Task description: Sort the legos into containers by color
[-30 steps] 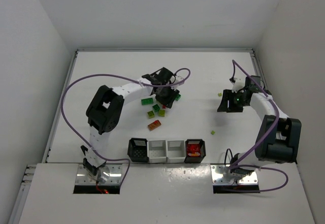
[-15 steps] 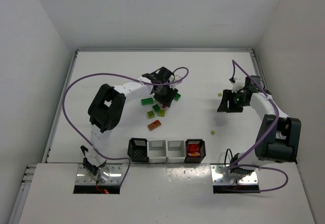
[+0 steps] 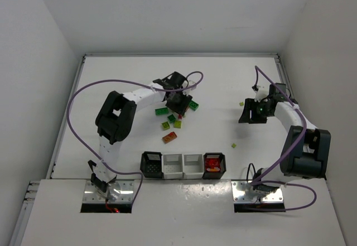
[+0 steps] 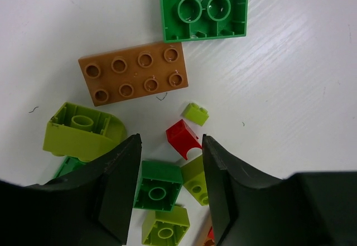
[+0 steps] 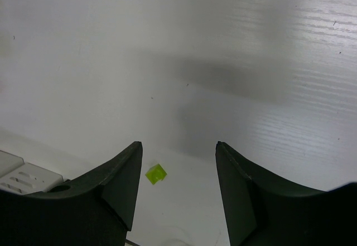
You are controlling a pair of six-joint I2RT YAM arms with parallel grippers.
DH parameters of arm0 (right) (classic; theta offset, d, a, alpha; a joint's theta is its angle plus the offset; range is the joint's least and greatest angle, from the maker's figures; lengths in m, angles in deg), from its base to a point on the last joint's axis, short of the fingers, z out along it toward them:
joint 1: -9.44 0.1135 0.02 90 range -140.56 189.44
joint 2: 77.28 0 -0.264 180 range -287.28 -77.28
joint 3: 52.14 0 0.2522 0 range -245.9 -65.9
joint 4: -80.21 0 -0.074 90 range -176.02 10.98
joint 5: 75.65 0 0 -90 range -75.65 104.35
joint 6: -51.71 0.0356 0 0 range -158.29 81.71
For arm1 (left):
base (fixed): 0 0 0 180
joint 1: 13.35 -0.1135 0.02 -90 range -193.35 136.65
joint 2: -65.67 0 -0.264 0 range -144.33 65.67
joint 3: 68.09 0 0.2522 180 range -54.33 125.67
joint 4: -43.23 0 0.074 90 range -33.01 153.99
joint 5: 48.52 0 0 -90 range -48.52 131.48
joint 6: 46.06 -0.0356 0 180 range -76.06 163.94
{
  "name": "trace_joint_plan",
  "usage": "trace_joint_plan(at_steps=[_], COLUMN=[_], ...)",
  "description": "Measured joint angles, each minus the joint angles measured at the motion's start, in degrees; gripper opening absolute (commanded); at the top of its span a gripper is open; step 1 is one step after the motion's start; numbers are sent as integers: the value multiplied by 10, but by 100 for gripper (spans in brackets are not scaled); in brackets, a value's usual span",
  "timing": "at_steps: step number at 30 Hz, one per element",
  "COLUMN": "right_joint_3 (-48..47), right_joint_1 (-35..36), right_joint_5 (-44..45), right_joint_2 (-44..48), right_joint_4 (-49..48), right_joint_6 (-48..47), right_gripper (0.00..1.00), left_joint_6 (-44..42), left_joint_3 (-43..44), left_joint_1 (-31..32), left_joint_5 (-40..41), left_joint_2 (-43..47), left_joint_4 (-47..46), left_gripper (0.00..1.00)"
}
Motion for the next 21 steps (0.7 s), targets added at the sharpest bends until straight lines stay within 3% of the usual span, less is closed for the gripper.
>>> trace_joint_plan(at_steps=[16, 21], right_joint_3=[0, 0], right_joint_1=[0, 0], right_joint_5=[0, 0], right_joint_2=[0, 0], right_joint_4=[0, 0], right_joint_6=[0, 0], right_gripper=[56, 56], left_joint_6=[0, 0], left_joint_3=[-7, -14], left_joint_1=[17, 17], left_joint_5=[-10, -7], left_joint_2=[-5, -9], left_joint_4=[2, 3], left_gripper=[53, 49])
